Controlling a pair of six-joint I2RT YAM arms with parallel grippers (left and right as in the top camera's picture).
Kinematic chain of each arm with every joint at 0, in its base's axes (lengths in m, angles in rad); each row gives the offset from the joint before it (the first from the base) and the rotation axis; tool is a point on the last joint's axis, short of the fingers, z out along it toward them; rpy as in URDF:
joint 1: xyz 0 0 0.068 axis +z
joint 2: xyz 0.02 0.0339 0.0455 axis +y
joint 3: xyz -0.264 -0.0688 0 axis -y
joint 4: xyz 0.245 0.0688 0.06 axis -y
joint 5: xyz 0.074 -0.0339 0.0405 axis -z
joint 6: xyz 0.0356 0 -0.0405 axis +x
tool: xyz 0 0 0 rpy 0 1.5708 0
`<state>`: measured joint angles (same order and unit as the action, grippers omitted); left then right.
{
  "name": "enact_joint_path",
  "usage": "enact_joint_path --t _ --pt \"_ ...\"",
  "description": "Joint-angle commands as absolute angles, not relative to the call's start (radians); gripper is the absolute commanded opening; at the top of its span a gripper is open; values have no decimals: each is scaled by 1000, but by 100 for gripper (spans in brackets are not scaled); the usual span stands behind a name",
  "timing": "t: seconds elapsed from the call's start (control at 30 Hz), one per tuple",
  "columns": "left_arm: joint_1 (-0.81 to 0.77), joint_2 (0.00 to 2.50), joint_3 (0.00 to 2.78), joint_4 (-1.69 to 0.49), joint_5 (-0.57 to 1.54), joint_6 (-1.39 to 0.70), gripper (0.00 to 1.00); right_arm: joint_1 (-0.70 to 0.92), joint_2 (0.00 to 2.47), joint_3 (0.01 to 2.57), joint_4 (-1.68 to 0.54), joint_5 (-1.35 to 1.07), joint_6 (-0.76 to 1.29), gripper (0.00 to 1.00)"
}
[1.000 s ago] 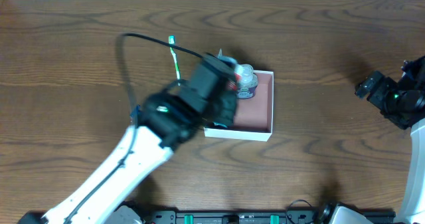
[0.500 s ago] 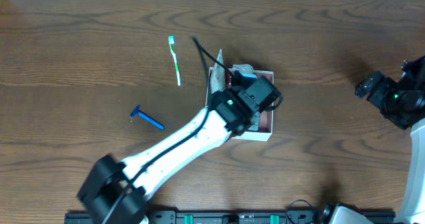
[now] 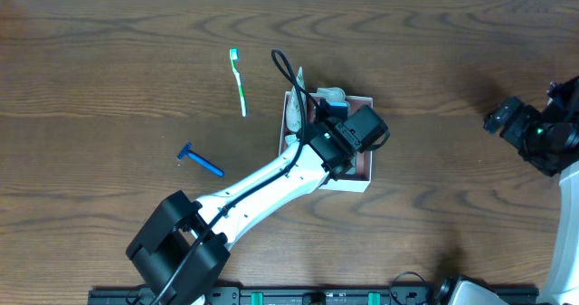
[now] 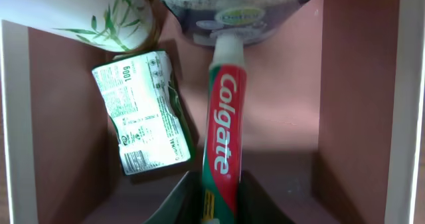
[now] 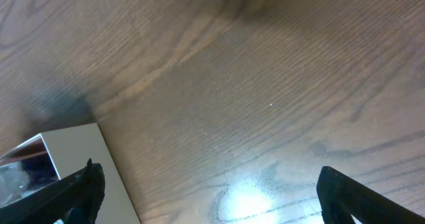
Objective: Pack container
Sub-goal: 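Carry the toothpaste right and lower it into the box, then release the toothpaste in the box and lift the left gripper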
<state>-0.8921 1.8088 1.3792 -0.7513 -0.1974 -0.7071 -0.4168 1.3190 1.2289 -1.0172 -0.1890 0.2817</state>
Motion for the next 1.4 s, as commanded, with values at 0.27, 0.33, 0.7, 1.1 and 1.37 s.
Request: enact_joint_path --t 0.27,0.33,0.7,1.1,1.37 --pt "-889 1811 1391 -751 -249 -719 36 -422 1306 1238 -1018 -187 291 99" --pt "-889 1811 1391 -750 -249 -719 36 -422 1306 1238 -1018 -187 291 99" --pt "-879 1775 1392 -760 -249 -681 36 -422 1306 1238 -1018 -187 292 99" --pt "-743 1477 1392 -930 -388 -667 49 -422 1306 1238 -1018 -187 291 99" --pt "-430 1466 1357 -1065 -390 -830 51 -422 1306 1238 -1018 -187 291 99"
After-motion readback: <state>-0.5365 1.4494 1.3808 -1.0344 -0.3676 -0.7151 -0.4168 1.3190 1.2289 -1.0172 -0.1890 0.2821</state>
